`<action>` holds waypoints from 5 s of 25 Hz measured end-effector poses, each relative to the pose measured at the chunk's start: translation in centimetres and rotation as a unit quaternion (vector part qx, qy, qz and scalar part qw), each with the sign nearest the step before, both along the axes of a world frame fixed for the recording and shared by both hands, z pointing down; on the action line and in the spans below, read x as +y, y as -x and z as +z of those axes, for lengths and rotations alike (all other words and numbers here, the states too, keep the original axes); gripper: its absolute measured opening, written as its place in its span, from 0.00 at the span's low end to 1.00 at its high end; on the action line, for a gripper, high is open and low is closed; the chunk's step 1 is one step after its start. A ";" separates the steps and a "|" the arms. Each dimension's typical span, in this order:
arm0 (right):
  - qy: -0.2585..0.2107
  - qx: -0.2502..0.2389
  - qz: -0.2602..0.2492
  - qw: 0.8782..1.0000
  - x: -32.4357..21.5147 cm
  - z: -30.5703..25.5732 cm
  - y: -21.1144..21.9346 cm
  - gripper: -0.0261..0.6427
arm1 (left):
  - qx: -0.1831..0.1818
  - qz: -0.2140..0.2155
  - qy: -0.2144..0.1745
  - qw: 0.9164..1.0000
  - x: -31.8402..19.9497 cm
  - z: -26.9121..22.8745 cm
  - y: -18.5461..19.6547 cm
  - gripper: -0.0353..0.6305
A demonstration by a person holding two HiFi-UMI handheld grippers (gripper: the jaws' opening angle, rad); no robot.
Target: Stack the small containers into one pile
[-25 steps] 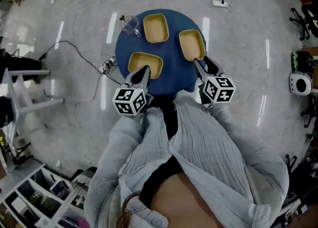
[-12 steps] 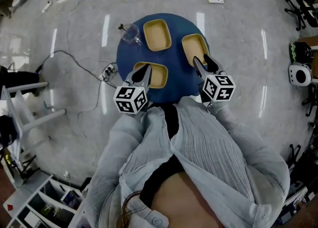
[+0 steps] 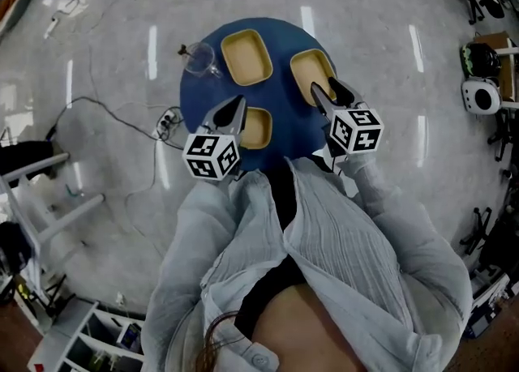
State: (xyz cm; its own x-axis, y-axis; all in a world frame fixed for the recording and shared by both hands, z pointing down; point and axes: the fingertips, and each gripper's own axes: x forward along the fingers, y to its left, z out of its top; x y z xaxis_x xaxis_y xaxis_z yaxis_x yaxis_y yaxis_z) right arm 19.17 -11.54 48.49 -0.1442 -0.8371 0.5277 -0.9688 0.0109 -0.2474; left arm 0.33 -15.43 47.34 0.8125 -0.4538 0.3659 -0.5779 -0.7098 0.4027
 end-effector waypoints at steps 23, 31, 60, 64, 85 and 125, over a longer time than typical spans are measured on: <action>0.137 0.026 -0.088 0.986 -3.5 6.4 -8.6 0.34 | -0.019 -0.050 0.027 0.998 -3.2 2.8 -5.7 0.07; 0.190 0.014 -0.115 0.975 -3.0 9.8 -8.6 0.30 | -0.030 -0.067 0.051 0.996 -2.6 4.4 -6.7 0.07; 0.189 -0.032 -0.021 0.981 -1.9 10.5 -8.7 0.08 | -0.031 -0.050 0.046 0.997 -2.0 4.1 -5.9 0.07; 0.181 -0.036 -0.002 0.983 -1.9 9.6 -9.0 0.08 | -0.029 -0.048 0.041 0.998 -2.1 3.7 -5.5 0.07; 0.129 -0.027 0.028 0.991 -2.6 5.5 -7.2 0.08 | -0.027 -0.057 0.000 0.998 -1.4 1.0 -0.4 0.07; 0.129 -0.105 -0.067 0.984 -16.3 6.0 6.6 0.08 | -0.031 -0.180 0.041 0.982 -0.3 3.0 9.3 0.07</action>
State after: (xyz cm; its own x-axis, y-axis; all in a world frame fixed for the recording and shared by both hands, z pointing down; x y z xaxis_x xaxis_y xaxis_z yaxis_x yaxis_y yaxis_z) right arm 12.60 -27.85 54.45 -0.3733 -0.6453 0.6665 -0.8900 0.0463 -0.4536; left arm -8.92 -15.78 50.33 0.5793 -0.6742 0.4582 -0.8111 -0.4211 0.4059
